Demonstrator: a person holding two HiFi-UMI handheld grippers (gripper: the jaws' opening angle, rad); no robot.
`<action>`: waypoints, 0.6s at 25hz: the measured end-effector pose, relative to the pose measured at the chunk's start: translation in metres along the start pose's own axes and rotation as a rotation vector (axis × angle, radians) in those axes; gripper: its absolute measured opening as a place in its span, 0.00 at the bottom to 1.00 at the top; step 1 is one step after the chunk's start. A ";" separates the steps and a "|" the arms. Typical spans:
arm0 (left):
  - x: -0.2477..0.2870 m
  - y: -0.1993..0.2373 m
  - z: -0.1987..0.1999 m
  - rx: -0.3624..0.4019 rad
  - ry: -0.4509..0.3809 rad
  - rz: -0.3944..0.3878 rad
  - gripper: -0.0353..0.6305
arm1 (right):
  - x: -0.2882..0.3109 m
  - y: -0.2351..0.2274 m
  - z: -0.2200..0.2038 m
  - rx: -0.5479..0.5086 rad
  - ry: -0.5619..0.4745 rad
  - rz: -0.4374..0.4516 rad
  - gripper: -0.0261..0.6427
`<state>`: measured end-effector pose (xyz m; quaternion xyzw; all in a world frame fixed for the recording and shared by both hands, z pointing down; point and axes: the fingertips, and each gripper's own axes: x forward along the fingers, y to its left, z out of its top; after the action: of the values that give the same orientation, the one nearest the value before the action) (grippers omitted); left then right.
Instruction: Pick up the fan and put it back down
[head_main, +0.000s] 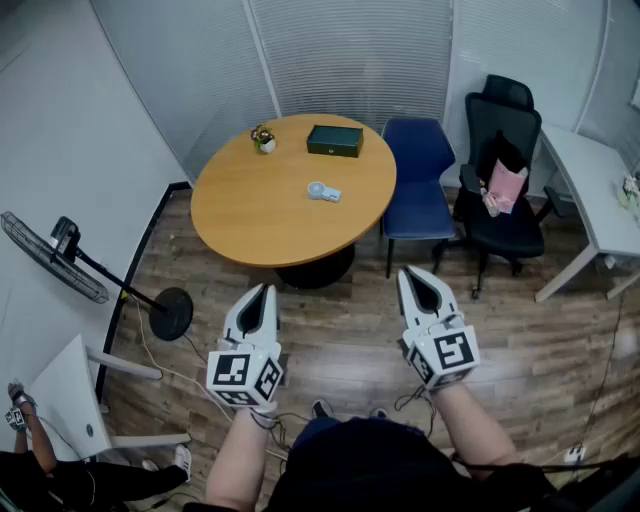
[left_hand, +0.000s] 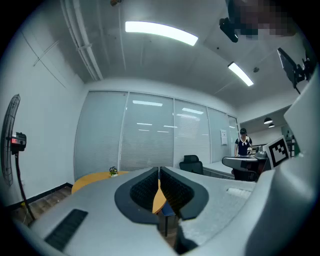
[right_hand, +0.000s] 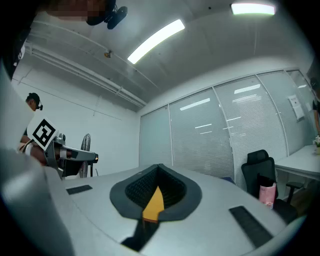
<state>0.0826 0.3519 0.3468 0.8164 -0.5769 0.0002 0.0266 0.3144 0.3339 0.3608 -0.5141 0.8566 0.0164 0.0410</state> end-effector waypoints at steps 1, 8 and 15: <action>-0.001 -0.004 0.002 0.001 -0.003 -0.001 0.07 | -0.003 0.000 0.002 0.000 -0.003 0.002 0.04; -0.008 -0.024 0.005 0.005 -0.010 0.006 0.07 | -0.018 -0.007 0.009 0.004 -0.018 0.016 0.04; -0.005 -0.021 0.000 -0.001 -0.011 0.051 0.16 | -0.013 -0.023 0.003 0.046 -0.022 0.012 0.11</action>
<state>0.1008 0.3637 0.3455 0.8014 -0.5977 -0.0040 0.0241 0.3410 0.3353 0.3594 -0.5078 0.8592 0.0025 0.0623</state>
